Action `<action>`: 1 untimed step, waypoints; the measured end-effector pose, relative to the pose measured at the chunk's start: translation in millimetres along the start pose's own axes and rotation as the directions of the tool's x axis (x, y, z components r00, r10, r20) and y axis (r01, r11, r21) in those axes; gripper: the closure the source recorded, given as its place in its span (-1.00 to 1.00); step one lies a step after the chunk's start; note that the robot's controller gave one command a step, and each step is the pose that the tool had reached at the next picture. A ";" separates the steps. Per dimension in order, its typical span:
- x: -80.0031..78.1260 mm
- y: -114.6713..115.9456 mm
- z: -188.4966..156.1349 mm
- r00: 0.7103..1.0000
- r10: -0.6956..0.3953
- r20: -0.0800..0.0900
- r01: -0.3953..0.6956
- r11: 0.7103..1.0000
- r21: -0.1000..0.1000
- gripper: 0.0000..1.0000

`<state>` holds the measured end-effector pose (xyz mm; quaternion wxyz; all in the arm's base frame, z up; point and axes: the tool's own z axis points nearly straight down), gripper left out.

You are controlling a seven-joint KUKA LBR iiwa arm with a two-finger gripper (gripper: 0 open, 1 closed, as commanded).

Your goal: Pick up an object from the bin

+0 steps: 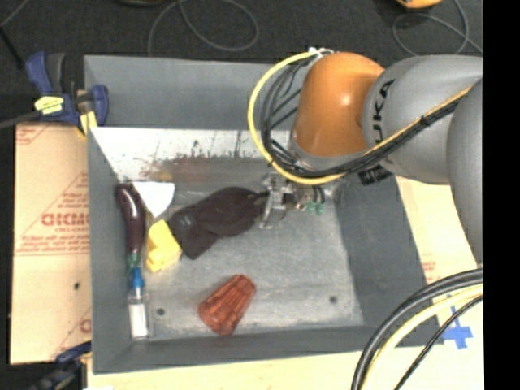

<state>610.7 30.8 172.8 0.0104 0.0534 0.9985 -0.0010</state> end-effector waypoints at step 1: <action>-7.0 0.7 -152.9 0.998 0.070 0.006 -0.070 0.998 -0.001 1.00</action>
Offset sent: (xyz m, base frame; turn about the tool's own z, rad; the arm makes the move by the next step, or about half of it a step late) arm 0.0000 0.0000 0.0000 0.0000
